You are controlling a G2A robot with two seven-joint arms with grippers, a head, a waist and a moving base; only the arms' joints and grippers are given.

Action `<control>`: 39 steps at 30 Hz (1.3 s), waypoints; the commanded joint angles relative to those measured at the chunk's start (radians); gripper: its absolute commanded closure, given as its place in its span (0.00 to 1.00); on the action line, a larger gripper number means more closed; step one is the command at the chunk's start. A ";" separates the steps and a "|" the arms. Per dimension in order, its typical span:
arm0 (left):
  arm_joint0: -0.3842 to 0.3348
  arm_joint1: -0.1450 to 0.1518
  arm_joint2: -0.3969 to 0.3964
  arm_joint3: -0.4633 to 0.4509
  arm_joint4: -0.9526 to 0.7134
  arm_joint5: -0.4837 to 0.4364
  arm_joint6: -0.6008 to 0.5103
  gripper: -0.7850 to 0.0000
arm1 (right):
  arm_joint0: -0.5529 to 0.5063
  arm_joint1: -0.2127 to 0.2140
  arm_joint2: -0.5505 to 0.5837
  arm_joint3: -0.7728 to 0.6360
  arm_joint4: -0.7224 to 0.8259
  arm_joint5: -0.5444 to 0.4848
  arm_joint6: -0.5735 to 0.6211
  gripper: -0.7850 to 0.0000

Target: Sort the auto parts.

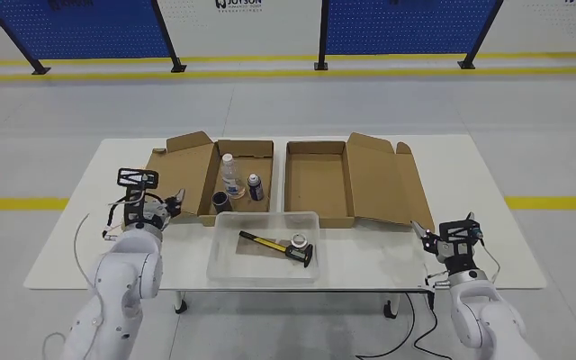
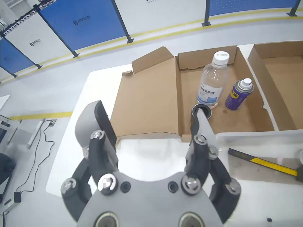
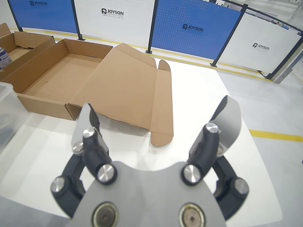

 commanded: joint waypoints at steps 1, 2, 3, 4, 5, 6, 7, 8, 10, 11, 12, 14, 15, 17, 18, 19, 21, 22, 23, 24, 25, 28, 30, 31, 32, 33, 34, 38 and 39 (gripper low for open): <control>0.015 0.000 -0.021 -0.011 -0.017 -0.014 0.006 0.00 | 0.000 0.000 0.000 0.000 0.000 0.000 0.000 0.00; 0.019 0.000 -0.028 -0.013 -0.009 -0.023 0.007 0.00 | 0.000 0.000 0.000 0.000 0.000 0.000 0.000 0.00; 0.022 0.000 -0.031 -0.016 -0.008 -0.030 0.008 0.00 | 0.000 0.000 0.000 0.000 0.000 0.000 0.000 0.00; 0.024 0.000 -0.035 -0.020 -0.008 -0.038 0.010 0.00 | 0.000 0.000 0.000 0.000 0.000 0.000 0.000 0.00; 0.025 0.000 -0.039 -0.023 -0.009 -0.045 0.011 0.00 | 0.000 0.000 0.000 0.000 0.000 0.000 0.000 0.00; 0.026 0.000 -0.042 -0.028 -0.009 -0.048 0.012 0.00 | 0.000 0.000 0.000 0.000 0.000 0.000 0.000 0.00; 0.027 0.000 -0.047 -0.037 -0.011 -0.052 0.012 0.00 | 0.000 0.000 0.000 0.000 0.000 0.000 0.000 0.00; 0.027 0.000 -0.048 -0.041 -0.014 -0.056 0.012 0.00 | 0.000 0.000 0.000 0.000 0.000 0.000 0.000 0.00; 0.027 -0.001 -0.054 -0.046 -0.017 -0.062 0.014 0.00 | 0.003 -0.001 -0.005 -0.008 0.007 -0.007 0.008 0.00; 0.026 -0.001 -0.055 -0.046 -0.015 -0.067 0.015 0.00 | 0.005 -0.002 -0.009 -0.017 0.004 -0.014 0.014 0.00; 0.024 -0.001 -0.055 -0.045 -0.013 -0.070 0.014 0.00 | 0.007 -0.002 -0.010 -0.021 0.002 -0.017 0.016 0.00; 0.018 -0.002 -0.056 -0.043 -0.010 -0.074 0.012 0.00 | 0.010 -0.003 -0.016 -0.037 0.005 -0.028 0.021 0.00; 0.016 -0.002 -0.057 -0.041 -0.008 -0.077 0.012 0.00 | 0.011 -0.003 -0.020 -0.049 0.005 -0.036 0.027 0.00; 0.009 -0.003 -0.065 -0.032 -0.005 -0.082 0.012 0.00 | 0.013 -0.003 -0.033 -0.087 0.002 -0.069 0.055 0.00; 0.008 -0.003 -0.067 -0.030 -0.005 -0.082 0.011 0.00 | 0.014 -0.003 -0.037 -0.099 -0.002 -0.079 0.065 0.00; 0.006 -0.003 -0.074 -0.027 -0.005 -0.080 0.011 0.00 | 0.014 -0.003 -0.050 -0.125 0.000 -0.103 0.099 0.00; 0.005 -0.004 -0.081 -0.030 -0.004 -0.077 0.011 0.00 | 0.020 -0.002 -0.070 -0.173 -0.012 -0.140 0.146 0.00; 0.006 -0.004 -0.086 -0.033 -0.001 -0.075 0.010 0.00 | 0.023 -0.002 -0.084 -0.202 -0.021 -0.159 0.163 0.00; 0.008 -0.004 -0.090 -0.037 0.008 -0.074 0.011 0.00 | 0.026 -0.003 -0.106 -0.230 -0.010 -0.176 0.189 0.00; 0.009 -0.004 -0.091 -0.040 0.012 -0.076 0.012 0.00 | 0.029 -0.004 -0.117 -0.244 -0.004 -0.184 0.206 0.00; 0.010 -0.005 -0.094 -0.044 0.018 -0.077 0.012 0.00 | 0.036 -0.004 -0.134 -0.265 -0.004 -0.199 0.229 0.00; 0.011 -0.005 -0.099 -0.050 0.025 -0.069 0.015 0.00 | 0.057 -0.008 -0.201 -0.306 0.031 -0.230 0.303 0.00; 0.011 -0.005 -0.099 -0.050 0.025 -0.069 0.015 0.00 | 0.077 -0.012 -0.252 -0.315 0.046 -0.247 0.354 0.00; 0.011 -0.005 -0.099 -0.050 0.025 -0.069 0.015 0.00 | 0.094 -0.015 -0.288 -0.314 0.065 -0.253 0.390 0.00; 0.011 -0.005 -0.099 -0.050 0.025 -0.069 0.015 0.00 | 0.105 -0.016 -0.304 -0.312 0.067 -0.256 0.409 0.00; 0.011 -0.005 -0.099 -0.050 0.025 -0.069 0.015 0.00 | 0.122 -0.018 -0.328 -0.309 0.062 -0.259 0.436 0.00; 0.011 -0.005 -0.099 -0.050 0.025 -0.069 0.015 0.00 | 0.143 -0.022 -0.362 -0.301 0.079 -0.259 0.471 0.00; 0.011 -0.005 -0.099 -0.050 0.025 -0.069 0.015 0.00 | 0.213 -0.034 -0.436 -0.271 0.126 -0.239 0.568 0.00; 0.011 -0.005 -0.099 -0.050 0.025 -0.069 0.015 0.00 | 0.235 -0.037 -0.454 -0.261 0.133 -0.235 0.592 0.00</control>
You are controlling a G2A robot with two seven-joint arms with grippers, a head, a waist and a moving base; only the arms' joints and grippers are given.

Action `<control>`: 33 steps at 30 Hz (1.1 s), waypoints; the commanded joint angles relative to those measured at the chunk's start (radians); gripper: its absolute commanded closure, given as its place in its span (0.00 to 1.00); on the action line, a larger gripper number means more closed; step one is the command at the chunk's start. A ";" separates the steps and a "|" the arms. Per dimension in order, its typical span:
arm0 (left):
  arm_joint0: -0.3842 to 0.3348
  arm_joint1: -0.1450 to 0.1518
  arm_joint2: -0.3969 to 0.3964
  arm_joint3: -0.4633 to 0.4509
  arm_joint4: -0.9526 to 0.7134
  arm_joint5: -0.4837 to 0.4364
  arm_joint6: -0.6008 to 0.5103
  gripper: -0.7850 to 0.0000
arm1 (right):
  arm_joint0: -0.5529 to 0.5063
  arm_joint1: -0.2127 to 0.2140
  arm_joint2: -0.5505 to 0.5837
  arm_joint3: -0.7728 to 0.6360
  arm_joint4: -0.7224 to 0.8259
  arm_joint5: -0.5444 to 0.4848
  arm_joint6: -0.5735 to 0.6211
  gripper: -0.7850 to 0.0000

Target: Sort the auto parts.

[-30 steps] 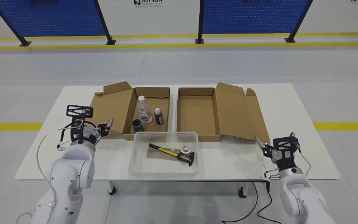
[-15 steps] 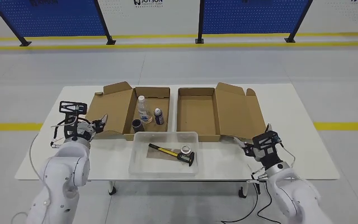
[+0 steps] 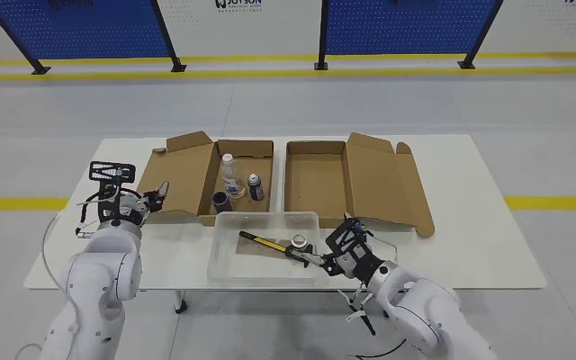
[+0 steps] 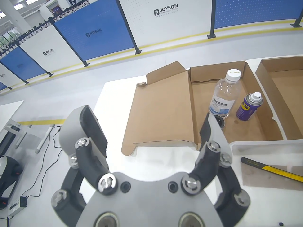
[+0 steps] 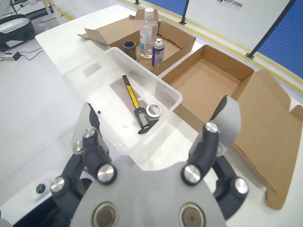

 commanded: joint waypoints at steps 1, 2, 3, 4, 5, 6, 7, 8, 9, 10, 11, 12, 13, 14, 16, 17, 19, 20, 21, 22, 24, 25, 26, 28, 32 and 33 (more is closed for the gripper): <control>0.000 0.000 0.000 0.000 0.000 0.000 0.000 0.00 | 0.048 -0.007 -0.039 0.020 0.012 0.012 0.041 0.00; 0.000 0.000 0.000 0.000 0.000 0.000 0.000 0.00 | 0.060 -0.009 -0.052 0.027 0.020 0.013 0.049 0.00; 0.000 0.000 0.000 0.000 0.000 0.000 0.000 0.00 | 0.084 -0.014 -0.075 0.040 0.046 0.011 0.065 0.00; 0.000 0.000 0.000 0.000 0.000 0.000 0.000 0.00 | 0.099 -0.017 -0.092 0.055 0.072 -0.001 0.078 0.00; 0.000 0.000 0.000 0.000 0.000 0.000 0.000 0.00 | 0.117 -0.020 -0.101 0.067 0.087 -0.005 0.091 0.00; 0.000 0.000 0.000 0.000 0.000 0.000 0.000 0.00 | 0.128 -0.021 -0.107 0.074 0.085 -0.008 0.100 0.00; 0.000 0.000 0.000 0.000 0.000 0.000 0.000 0.00 | 0.141 -0.022 -0.117 0.084 0.085 -0.015 0.108 0.00; 0.000 0.000 0.000 0.000 0.000 0.000 0.000 0.00 | 0.150 -0.024 -0.125 0.096 0.092 -0.018 0.115 0.00; 0.000 0.000 0.000 0.000 0.000 0.000 0.000 0.00 | 0.159 -0.025 -0.132 0.107 0.101 -0.018 0.121 0.00; 0.000 0.000 0.000 0.000 0.000 0.000 0.000 0.00 | 0.171 -0.027 -0.142 0.119 0.103 -0.025 0.125 0.00; 0.000 0.000 0.000 0.000 0.000 0.000 0.000 0.00 | 0.175 -0.028 -0.146 0.127 0.108 -0.025 0.127 0.00; 0.000 0.000 0.000 0.000 0.000 0.000 0.000 0.00 | 0.181 -0.030 -0.152 0.135 0.122 -0.028 0.126 0.00; 0.000 0.000 0.000 0.000 0.000 0.000 0.000 0.00 | 0.191 -0.030 -0.156 0.141 0.117 -0.039 0.124 0.00; 0.000 0.000 0.000 0.000 0.000 0.000 0.000 0.00 | 0.199 -0.031 -0.161 0.151 0.106 -0.051 0.119 0.00; 0.000 0.000 0.000 0.000 0.000 0.000 0.000 0.00 | 0.204 -0.032 -0.168 0.173 0.136 -0.071 0.103 0.00; 0.000 0.000 0.000 0.000 0.000 0.000 0.000 0.00 | 0.210 -0.032 -0.169 0.181 0.138 -0.089 0.107 0.00; 0.000 0.000 0.000 0.000 0.000 0.000 0.000 0.00 | 0.217 -0.030 -0.169 0.191 0.125 -0.126 0.092 0.00; 0.000 0.000 0.000 0.000 0.000 0.000 0.000 0.00 | 0.217 -0.030 -0.169 0.191 0.125 -0.126 0.092 0.00; 0.000 0.000 0.000 0.000 0.000 0.000 0.000 0.00 | 0.217 -0.030 -0.169 0.191 0.125 -0.126 0.092 0.00; 0.000 0.000 0.000 0.000 0.000 0.000 0.000 0.00 | 0.217 -0.030 -0.169 0.191 0.125 -0.126 0.092 0.00; 0.000 0.000 0.000 0.000 0.000 0.000 0.000 0.00 | 0.217 -0.030 -0.169 0.191 0.125 -0.126 0.092 0.00; 0.000 0.000 0.000 0.000 0.000 0.000 0.000 0.00 | 0.217 -0.030 -0.169 0.191 0.125 -0.126 0.092 0.00; 0.000 0.000 0.000 0.000 0.000 0.000 0.000 0.00 | 0.217 -0.030 -0.169 0.191 0.125 -0.126 0.092 0.00; 0.000 0.000 0.000 0.000 0.000 0.000 0.000 0.00 | 0.217 -0.030 -0.169 0.191 0.125 -0.126 0.092 0.00; 0.000 0.000 0.000 0.000 0.000 0.000 0.000 0.00 | 0.217 -0.030 -0.169 0.191 0.125 -0.126 0.092 0.00; 0.000 0.000 0.000 0.000 0.000 0.000 0.000 0.00 | 0.217 -0.030 -0.169 0.191 0.125 -0.126 0.092 0.00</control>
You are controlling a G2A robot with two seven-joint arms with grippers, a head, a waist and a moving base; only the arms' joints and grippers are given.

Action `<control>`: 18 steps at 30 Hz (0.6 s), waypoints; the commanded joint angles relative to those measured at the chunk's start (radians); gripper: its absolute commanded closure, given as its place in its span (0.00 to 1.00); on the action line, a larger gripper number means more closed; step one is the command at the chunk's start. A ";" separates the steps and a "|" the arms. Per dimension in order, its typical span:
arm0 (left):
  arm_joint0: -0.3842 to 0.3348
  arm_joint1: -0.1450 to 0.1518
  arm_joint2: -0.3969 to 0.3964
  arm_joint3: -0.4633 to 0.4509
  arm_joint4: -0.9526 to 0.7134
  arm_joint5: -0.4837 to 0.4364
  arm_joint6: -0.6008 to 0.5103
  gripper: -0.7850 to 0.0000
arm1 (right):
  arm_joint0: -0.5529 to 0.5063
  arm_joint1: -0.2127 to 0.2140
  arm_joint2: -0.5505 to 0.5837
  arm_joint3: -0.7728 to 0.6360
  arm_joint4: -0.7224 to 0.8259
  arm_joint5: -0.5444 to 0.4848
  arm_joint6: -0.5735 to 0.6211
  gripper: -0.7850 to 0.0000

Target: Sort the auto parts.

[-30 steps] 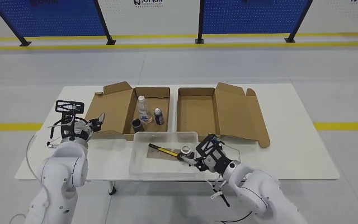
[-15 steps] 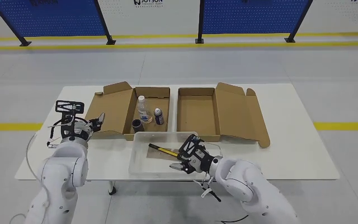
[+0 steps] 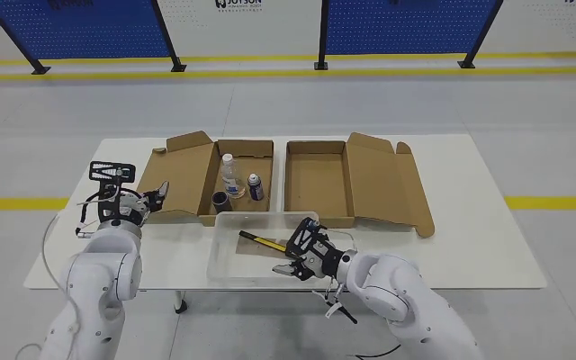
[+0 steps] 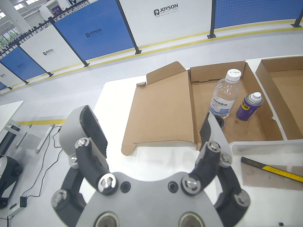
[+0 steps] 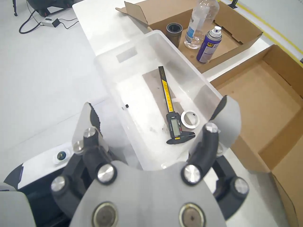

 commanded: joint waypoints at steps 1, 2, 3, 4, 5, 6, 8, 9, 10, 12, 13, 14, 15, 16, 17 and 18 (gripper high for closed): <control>0.000 0.000 0.000 0.000 0.000 0.000 0.000 0.00 | 0.000 0.000 0.000 0.000 0.000 0.000 0.000 0.00; 0.000 0.000 0.000 0.000 0.000 0.000 0.000 0.00 | 0.000 0.000 0.000 0.000 0.000 0.000 0.000 0.00; 0.000 0.000 0.000 0.000 0.000 0.000 0.000 0.00 | 0.000 0.000 0.000 0.000 0.000 0.000 0.000 0.00; 0.000 0.000 0.000 0.000 0.000 0.000 0.000 0.00 | 0.000 0.000 0.000 0.000 0.000 0.000 0.000 0.00; 0.000 0.000 0.000 0.000 0.000 0.000 0.000 0.00 | 0.000 0.000 0.000 0.000 0.000 0.000 0.000 0.00; 0.000 0.000 0.000 0.000 0.000 0.000 0.000 0.00 | 0.000 0.000 0.000 0.000 0.000 0.000 0.000 0.00; 0.000 0.000 0.000 0.000 0.000 0.000 0.000 0.00 | 0.006 0.000 0.007 0.007 0.004 0.009 -0.010 0.00; 0.000 0.000 0.000 0.000 0.000 0.000 0.000 0.00 | 0.016 -0.001 0.009 0.018 0.012 0.010 -0.011 0.00; 0.000 0.000 0.000 0.000 0.000 0.000 0.000 0.00 | 0.029 -0.002 0.007 0.029 0.011 0.013 0.002 0.00; 0.000 0.000 0.000 0.000 0.000 0.000 0.000 0.00 | 0.061 -0.007 -0.003 0.039 0.024 0.026 0.027 0.00; 0.000 0.000 0.000 0.000 0.000 0.000 0.000 0.00 | 0.078 -0.010 -0.010 0.050 0.037 0.034 0.041 0.00; 0.000 0.000 0.000 0.000 0.000 0.000 0.000 0.00 | 0.097 -0.014 -0.020 0.065 0.044 0.049 0.067 0.00; 0.000 0.000 0.000 0.000 0.000 0.000 0.000 0.00 | 0.119 -0.018 -0.032 0.079 0.049 0.067 0.093 0.00; 0.000 0.000 0.000 0.000 0.000 0.000 0.000 0.00 | 0.152 -0.025 -0.053 0.096 0.054 0.086 0.133 0.00; 0.000 0.000 0.000 0.000 0.000 0.000 0.000 0.00 | 0.170 -0.028 -0.065 0.104 0.054 0.095 0.155 0.00; 0.000 0.000 0.000 0.000 0.000 0.000 0.000 0.00 | 0.197 -0.034 -0.082 0.116 0.055 0.107 0.188 0.00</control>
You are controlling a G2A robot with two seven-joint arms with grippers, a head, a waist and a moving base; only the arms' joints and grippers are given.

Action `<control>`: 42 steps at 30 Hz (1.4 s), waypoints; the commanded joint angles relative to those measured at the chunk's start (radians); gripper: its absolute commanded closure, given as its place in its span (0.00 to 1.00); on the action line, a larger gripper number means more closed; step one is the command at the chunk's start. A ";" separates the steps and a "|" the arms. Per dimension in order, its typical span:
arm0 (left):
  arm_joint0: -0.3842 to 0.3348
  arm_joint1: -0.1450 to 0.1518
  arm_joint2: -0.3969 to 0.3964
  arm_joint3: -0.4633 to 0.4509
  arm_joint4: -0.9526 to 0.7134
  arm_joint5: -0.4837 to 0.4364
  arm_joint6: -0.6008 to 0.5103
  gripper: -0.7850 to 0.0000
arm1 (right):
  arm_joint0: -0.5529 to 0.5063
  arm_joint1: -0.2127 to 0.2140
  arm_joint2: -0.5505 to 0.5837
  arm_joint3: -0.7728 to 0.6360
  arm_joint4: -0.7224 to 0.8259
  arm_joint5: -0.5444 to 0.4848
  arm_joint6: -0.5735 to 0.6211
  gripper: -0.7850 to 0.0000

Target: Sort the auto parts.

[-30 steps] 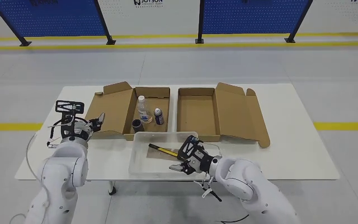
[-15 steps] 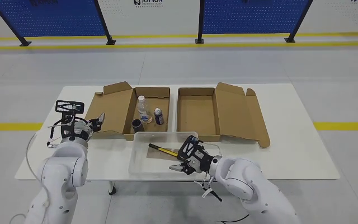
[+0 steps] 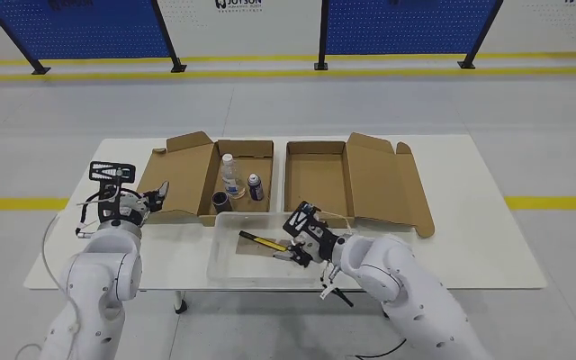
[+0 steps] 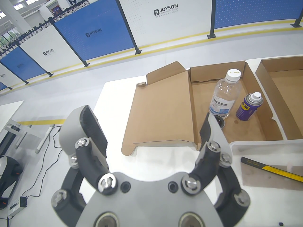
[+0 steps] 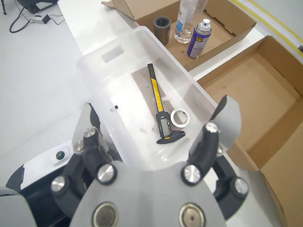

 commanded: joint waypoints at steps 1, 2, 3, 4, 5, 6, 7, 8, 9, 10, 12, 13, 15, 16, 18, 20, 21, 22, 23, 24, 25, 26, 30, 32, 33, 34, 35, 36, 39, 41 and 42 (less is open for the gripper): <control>0.000 0.000 0.000 0.000 0.000 0.000 0.000 0.00 | 0.053 -0.010 -0.032 0.023 0.007 0.026 0.066 0.00; 0.000 0.000 0.000 0.000 0.000 0.000 0.000 0.00 | 0.081 -0.017 -0.048 0.034 0.013 0.041 0.101 0.00; 0.000 0.000 0.000 0.000 0.000 0.000 0.000 0.00 | 0.109 -0.023 -0.062 0.048 0.018 0.057 0.136 0.00; 0.000 0.000 0.000 0.000 0.000 0.000 0.000 0.00 | 0.145 -0.032 -0.081 0.066 0.035 0.073 0.174 0.00; 0.000 0.000 0.000 0.000 0.000 0.000 0.000 0.00 | 0.163 -0.036 -0.093 0.076 0.042 0.072 0.198 0.00; 0.000 0.000 0.000 0.000 0.000 0.000 0.000 0.00 | 0.195 -0.042 -0.110 0.089 0.039 0.071 0.237 0.00; 0.000 0.000 0.000 0.000 0.000 0.000 0.000 0.00 | 0.223 -0.048 -0.129 0.103 0.035 0.069 0.270 0.00; 0.000 0.000 0.000 0.000 0.000 0.000 0.000 0.00 | 0.248 -0.054 -0.148 0.120 0.040 0.061 0.303 0.00; 0.000 0.000 0.000 0.000 0.000 0.000 0.000 0.00 | 0.273 -0.061 -0.168 0.139 0.051 0.045 0.335 0.00; 0.000 0.000 0.000 0.000 0.000 0.000 0.000 0.00 | 0.299 -0.067 -0.183 0.159 0.059 0.034 0.354 0.00; 0.000 0.000 0.000 0.000 0.000 0.000 0.000 0.00 | 0.339 -0.081 -0.216 0.206 0.094 0.002 0.393 0.00; 0.000 0.000 0.000 0.000 0.000 0.000 0.000 0.00 | 0.359 -0.087 -0.230 0.227 0.109 -0.017 0.407 0.00; 0.000 0.000 0.000 0.000 0.000 0.000 0.000 0.00 | 0.396 -0.099 -0.261 0.270 0.118 -0.052 0.430 0.00; 0.000 0.000 0.000 0.000 0.000 0.000 0.000 0.00 | 0.410 -0.105 -0.278 0.291 0.122 -0.070 0.444 0.00; 0.000 0.000 0.000 0.000 0.000 0.000 0.000 0.00 | 0.437 -0.117 -0.311 0.325 0.116 -0.102 0.451 0.00; 0.000 0.000 0.000 0.000 0.000 0.000 0.000 0.00 | 0.451 -0.127 -0.330 0.358 0.127 -0.120 0.430 0.00; 0.000 0.000 0.000 0.000 0.000 0.000 0.000 0.00 | 0.457 -0.132 -0.339 0.376 0.126 -0.126 0.418 0.00; 0.000 0.000 0.000 0.000 0.000 0.000 0.000 0.00 | 0.461 -0.136 -0.347 0.393 0.120 -0.131 0.406 0.00; 0.000 0.000 0.000 0.000 0.000 0.000 0.000 0.00 | 0.463 -0.140 -0.355 0.413 0.116 -0.134 0.391 0.00; 0.000 0.000 0.000 0.000 0.000 0.000 0.000 0.00 | 0.465 -0.144 -0.363 0.431 0.110 -0.136 0.374 0.00; 0.000 0.000 0.000 0.000 0.000 0.000 0.000 0.00 | 0.466 -0.148 -0.370 0.447 0.107 -0.138 0.356 0.00; 0.000 0.000 0.000 0.000 0.000 0.000 0.000 0.00 | 0.464 -0.152 -0.374 0.463 0.110 -0.139 0.333 0.00; 0.000 0.000 0.000 0.000 0.000 0.000 0.000 0.00 | 0.463 -0.167 -0.399 0.520 0.113 -0.164 0.279 0.00; 0.000 0.000 0.000 0.000 0.000 0.000 0.000 0.00 | 0.468 -0.175 -0.411 0.546 0.105 -0.170 0.261 0.00; 0.000 0.000 0.000 0.000 0.000 0.000 0.000 0.00 | 0.469 -0.179 -0.416 0.554 0.105 -0.172 0.247 0.00; 0.000 0.000 0.000 0.000 0.000 0.000 0.000 0.00 | 0.469 -0.184 -0.420 0.564 0.111 -0.177 0.233 0.00; 0.000 0.000 0.000 0.000 0.000 0.000 0.000 0.00 | 0.472 -0.188 -0.427 0.571 0.105 -0.182 0.224 0.00; 0.000 0.000 0.000 0.000 0.000 0.000 0.000 0.00 | 0.474 -0.192 -0.436 0.576 0.094 -0.185 0.217 0.00; 0.000 0.000 0.000 0.000 0.000 0.000 0.000 0.00 | 0.475 -0.204 -0.454 0.600 0.092 -0.196 0.207 0.00; 0.000 0.000 0.000 0.000 0.000 0.000 0.000 0.00 | 0.474 -0.212 -0.461 0.622 0.101 -0.198 0.201 0.00; 0.000 0.000 0.000 0.000 0.000 0.000 0.000 0.00 | 0.476 -0.215 -0.464 0.633 0.100 -0.199 0.201 0.00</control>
